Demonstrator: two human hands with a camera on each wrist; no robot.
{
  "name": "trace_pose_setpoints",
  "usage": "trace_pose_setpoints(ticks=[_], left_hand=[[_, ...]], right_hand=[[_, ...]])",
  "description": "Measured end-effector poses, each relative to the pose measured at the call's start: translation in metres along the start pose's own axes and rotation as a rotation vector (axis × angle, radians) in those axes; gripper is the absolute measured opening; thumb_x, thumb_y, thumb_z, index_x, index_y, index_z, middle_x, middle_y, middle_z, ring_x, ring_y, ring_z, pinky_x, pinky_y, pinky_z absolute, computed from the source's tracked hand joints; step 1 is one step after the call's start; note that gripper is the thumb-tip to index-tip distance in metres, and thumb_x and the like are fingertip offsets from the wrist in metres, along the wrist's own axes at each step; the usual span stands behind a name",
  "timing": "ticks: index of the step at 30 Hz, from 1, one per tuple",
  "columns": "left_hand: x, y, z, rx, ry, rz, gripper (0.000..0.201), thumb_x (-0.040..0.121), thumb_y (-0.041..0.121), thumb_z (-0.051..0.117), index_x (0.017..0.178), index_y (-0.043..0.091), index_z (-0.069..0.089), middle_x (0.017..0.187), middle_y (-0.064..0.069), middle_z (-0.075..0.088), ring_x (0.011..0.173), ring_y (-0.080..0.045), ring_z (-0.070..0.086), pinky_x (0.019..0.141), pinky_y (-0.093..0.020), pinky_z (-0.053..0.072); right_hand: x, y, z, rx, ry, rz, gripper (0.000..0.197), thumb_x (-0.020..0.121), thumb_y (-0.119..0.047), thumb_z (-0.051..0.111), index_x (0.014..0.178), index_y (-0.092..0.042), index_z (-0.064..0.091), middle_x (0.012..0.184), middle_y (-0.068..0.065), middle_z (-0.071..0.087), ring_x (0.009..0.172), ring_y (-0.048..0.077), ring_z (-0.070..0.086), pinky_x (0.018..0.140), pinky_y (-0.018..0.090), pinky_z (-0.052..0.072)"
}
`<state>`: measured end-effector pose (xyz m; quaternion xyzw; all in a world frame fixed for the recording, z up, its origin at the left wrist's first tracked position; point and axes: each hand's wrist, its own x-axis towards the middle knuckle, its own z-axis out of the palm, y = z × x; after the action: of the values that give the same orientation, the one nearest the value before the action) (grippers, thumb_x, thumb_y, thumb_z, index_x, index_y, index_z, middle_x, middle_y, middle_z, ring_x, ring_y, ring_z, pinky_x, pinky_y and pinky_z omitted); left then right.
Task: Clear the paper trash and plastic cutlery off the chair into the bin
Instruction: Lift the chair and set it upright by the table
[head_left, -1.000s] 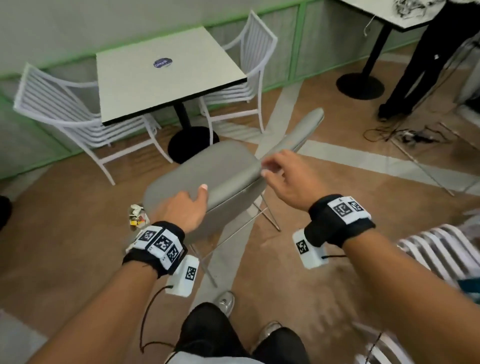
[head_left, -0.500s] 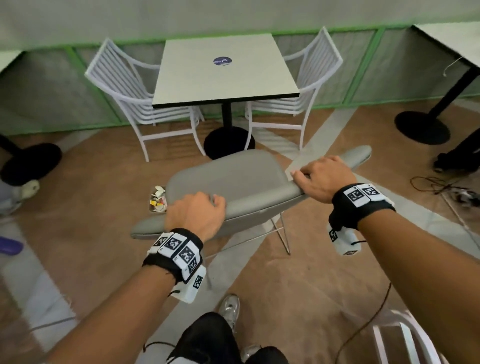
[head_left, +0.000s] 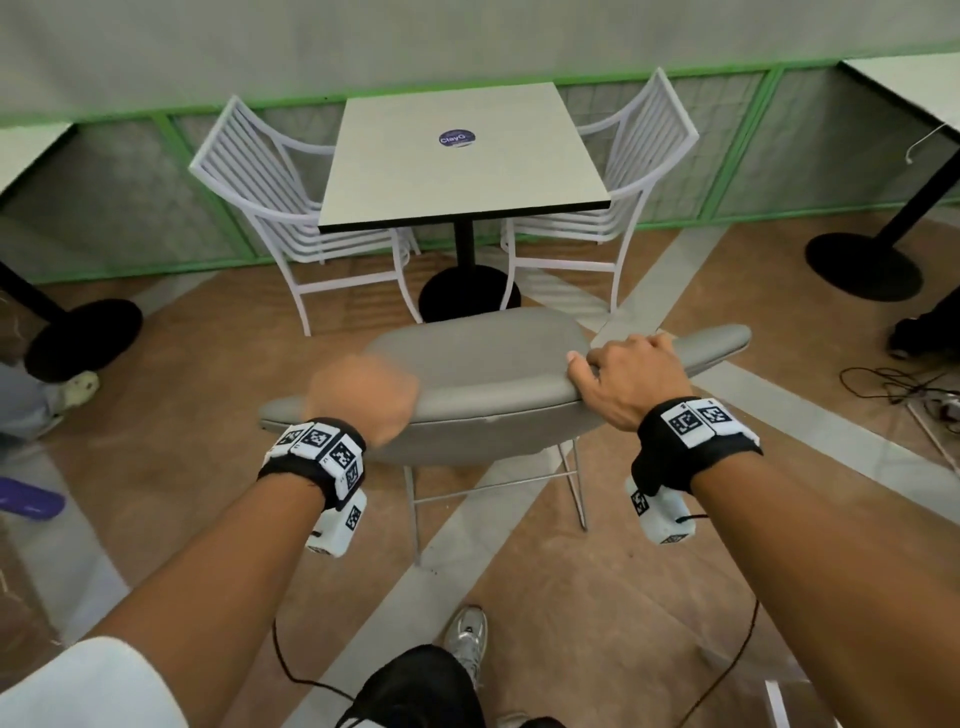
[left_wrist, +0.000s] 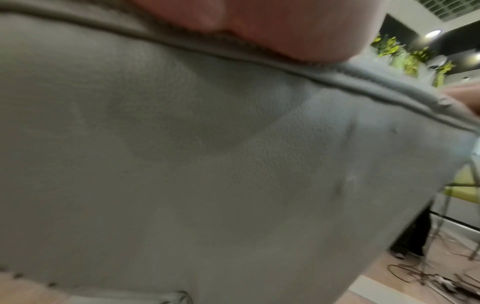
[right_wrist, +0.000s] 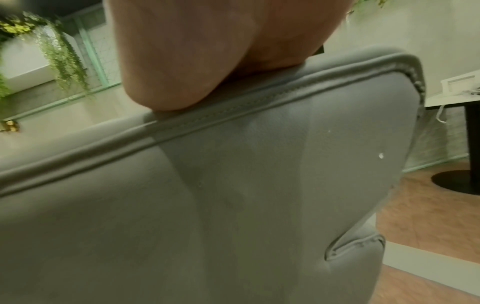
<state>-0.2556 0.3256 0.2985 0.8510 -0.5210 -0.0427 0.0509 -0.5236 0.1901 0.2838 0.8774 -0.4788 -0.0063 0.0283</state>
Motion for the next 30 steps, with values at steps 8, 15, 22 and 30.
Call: trace_pose_setpoints(ticks=[8, 15, 22, 30], left_hand=[[0.021, -0.009, 0.012, -0.011, 0.081, 0.001, 0.035, 0.08, 0.038, 0.036, 0.056, 0.014, 0.046, 0.052, -0.002, 0.052, 0.051, -0.03, 0.05, 0.056, -0.033, 0.045], [0.033, -0.01, 0.017, -0.014, 0.089, -0.009, 0.034, 0.077, 0.04, 0.034, 0.057, 0.015, 0.045, 0.054, -0.003, 0.052, 0.053, -0.032, 0.052, 0.058, -0.035, 0.047], [0.047, -0.009, 0.021, 0.005, 0.111, 0.023, 0.031, 0.078, 0.039, 0.035, 0.057, 0.018, 0.046, 0.054, -0.001, 0.051, 0.055, -0.029, 0.05, 0.055, -0.033, 0.041], [0.07, -0.004, 0.019, 0.016, 0.107, 0.022, 0.029, 0.078, 0.036, 0.038, 0.059, 0.017, 0.048, 0.055, -0.001, 0.052, 0.055, -0.029, 0.05, 0.056, -0.032, 0.036]], right_hand=[[0.017, 0.014, 0.007, -0.012, 0.046, -0.066, 0.075, 0.095, -0.067, 0.009, 0.071, -0.024, 0.066, 0.062, 0.003, 0.061, 0.064, 0.026, 0.055, 0.072, 0.036, 0.038], [0.024, 0.013, 0.009, -0.071, 0.137, 0.007, 0.063, 0.094, -0.056, 0.023, 0.067, -0.019, 0.066, 0.05, 0.0, 0.052, 0.052, 0.026, 0.051, 0.052, 0.028, 0.028], [0.041, 0.017, 0.004, -0.092, 0.146, 0.039, 0.054, 0.09, -0.05, 0.028, 0.058, -0.018, 0.058, 0.048, -0.002, 0.046, 0.049, 0.024, 0.044, 0.049, 0.026, 0.013], [0.067, 0.023, 0.004, -0.067, 0.14, 0.041, 0.051, 0.088, -0.049, 0.029, 0.055, -0.019, 0.055, 0.049, -0.002, 0.047, 0.048, 0.022, 0.045, 0.049, 0.026, 0.02]])
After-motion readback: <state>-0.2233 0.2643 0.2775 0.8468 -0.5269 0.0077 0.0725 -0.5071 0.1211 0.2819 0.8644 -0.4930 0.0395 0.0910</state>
